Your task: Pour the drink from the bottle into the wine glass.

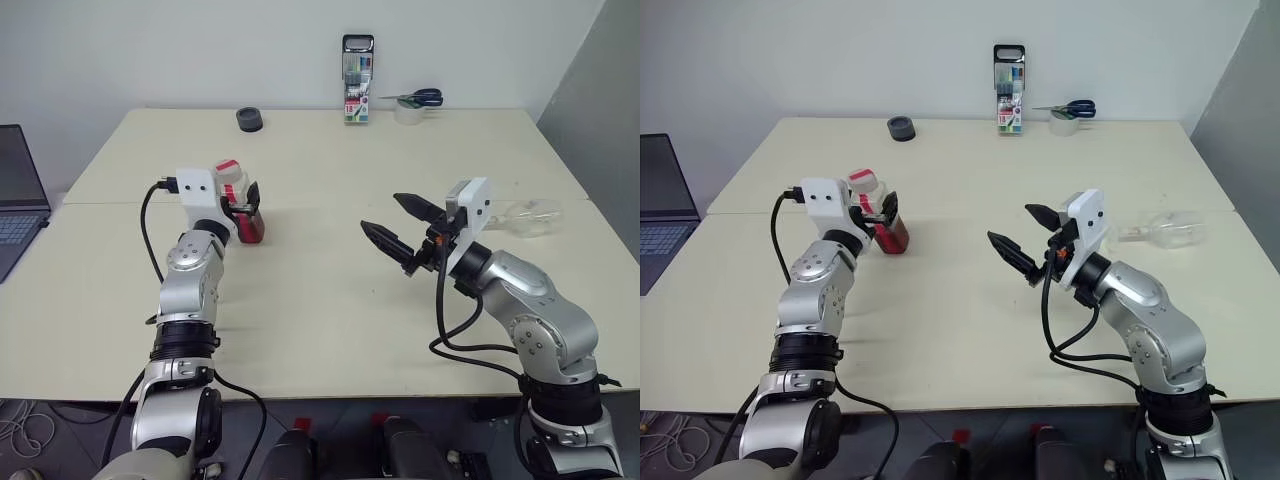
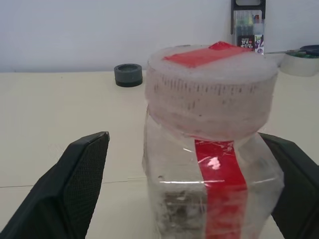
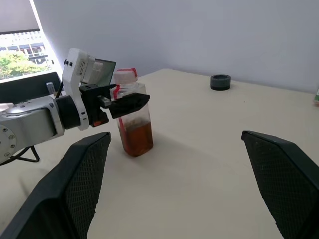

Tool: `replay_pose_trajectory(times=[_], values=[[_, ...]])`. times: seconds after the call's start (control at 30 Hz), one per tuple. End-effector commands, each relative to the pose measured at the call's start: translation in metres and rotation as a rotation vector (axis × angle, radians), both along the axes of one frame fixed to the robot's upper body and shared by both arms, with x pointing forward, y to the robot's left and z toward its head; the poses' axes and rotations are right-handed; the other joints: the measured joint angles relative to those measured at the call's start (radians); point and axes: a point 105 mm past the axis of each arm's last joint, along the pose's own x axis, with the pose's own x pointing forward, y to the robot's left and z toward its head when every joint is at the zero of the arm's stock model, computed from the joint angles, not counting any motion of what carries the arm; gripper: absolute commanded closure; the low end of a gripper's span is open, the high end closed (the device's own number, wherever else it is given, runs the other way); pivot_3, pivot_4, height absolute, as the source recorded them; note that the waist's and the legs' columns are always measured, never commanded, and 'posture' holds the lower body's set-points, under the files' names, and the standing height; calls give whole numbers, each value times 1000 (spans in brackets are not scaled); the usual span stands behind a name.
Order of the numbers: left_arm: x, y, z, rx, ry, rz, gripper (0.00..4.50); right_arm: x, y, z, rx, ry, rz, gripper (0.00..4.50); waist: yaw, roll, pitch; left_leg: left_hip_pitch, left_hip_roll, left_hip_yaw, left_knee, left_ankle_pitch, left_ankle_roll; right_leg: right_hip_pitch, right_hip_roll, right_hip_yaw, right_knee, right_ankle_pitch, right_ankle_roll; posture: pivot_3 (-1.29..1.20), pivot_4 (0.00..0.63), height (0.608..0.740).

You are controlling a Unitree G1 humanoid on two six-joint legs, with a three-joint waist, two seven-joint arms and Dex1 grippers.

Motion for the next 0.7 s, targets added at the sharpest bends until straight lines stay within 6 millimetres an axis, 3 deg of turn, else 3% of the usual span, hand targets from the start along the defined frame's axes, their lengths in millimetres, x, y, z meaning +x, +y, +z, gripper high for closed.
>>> replay_pose_trajectory(times=[0.03, 0.27, 0.37, 0.6, 0.7], values=[[0, 1, 9, 10, -27, -8, 47, -3, -1, 9, 11, -44, -6, 0, 0, 0, 0, 0, 0, 0, 0, 0, 0, 0, 0, 0, 0, 0, 0, 0, 150, 740], [2, -5, 13, -1, -47, -30, 47, -2, -2, 9, 6, -44, -16, 0, 0, 0, 0, 0, 0, 0, 0, 0, 0, 0, 0, 0, 0, 0, 0, 0, 150, 740], [2, -6, 15, -6, -51, -32, 606, -2, -2, 9, 6, -45, -16, 0, 0, 0, 0, 0, 0, 0, 0, 0, 0, 0, 0, 0, 0, 0, 0, 0, 150, 740], [1, -4, 16, -8, -57, -25, 2655, 0, -3, 8, 7, -43, -27, 0, 0, 0, 0, 0, 0, 0, 0, 0, 0, 0, 0, 0, 0, 0, 0, 0, 150, 740], [1, -4, 16, -7, -56, -22, 2686, 0, -2, 8, 7, -43, -27, 0, 0, 0, 0, 0, 0, 0, 0, 0, 0, 0, 0, 0, 0, 0, 0, 0, 150, 740]])
